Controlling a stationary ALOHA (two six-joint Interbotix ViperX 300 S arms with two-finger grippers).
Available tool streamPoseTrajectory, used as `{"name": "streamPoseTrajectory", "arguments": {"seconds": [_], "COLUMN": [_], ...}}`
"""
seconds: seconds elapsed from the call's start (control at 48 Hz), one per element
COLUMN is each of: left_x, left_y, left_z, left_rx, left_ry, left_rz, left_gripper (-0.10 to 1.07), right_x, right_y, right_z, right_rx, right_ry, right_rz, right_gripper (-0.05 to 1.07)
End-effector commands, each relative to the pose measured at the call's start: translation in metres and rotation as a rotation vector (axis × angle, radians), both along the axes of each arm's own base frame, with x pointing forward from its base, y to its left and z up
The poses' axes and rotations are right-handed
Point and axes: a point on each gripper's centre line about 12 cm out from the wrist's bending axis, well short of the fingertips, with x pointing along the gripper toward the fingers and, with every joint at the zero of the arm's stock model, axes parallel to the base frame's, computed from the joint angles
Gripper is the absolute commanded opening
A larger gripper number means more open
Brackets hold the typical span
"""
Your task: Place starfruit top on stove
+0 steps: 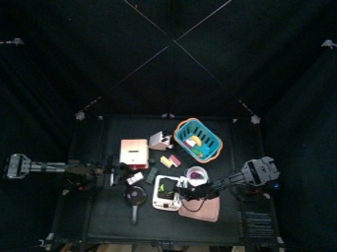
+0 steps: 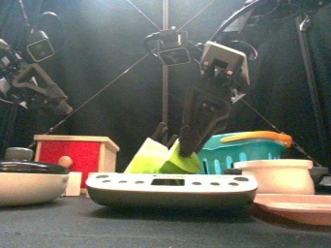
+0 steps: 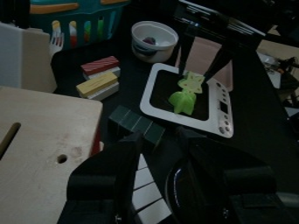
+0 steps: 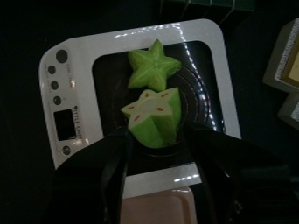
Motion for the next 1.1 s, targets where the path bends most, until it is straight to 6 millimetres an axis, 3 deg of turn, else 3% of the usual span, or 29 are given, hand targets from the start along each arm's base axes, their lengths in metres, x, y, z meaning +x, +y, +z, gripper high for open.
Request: {"name": "streamPoseTrajectory", "arguments": {"seconds": [0.0, 0.208, 0.625, 1.083], "left_x": [0.002, 0.002, 0.002, 0.001], "left_y": [0.0, 0.0, 0.0, 0.001], "left_z": [0.004, 0.004, 0.003, 0.001], "left_rx": [0.002, 0.001, 0.002, 0.001], "left_ry": [-0.012, -0.012, -0.009, -0.002], "left_rz": [-0.001, 0.0, 0.0, 0.002], "left_gripper": [0.78, 0.78, 0.78, 0.78], "right_x": [0.002, 0.003, -0.007, -0.013], "right_y": [-0.003, -0.003, -0.004, -0.009], "right_z": [0.012, 0.018, 0.049, 0.04], "right_rx": [0.006, 0.001, -0.04, -0.065], "right_ry": [-0.03, -0.043, -0.077, -0.023], "right_rz": [-0.004, -0.005, -0.01, -0.039], "right_gripper": [0.87, 0.89, 0.89, 0.89]}}
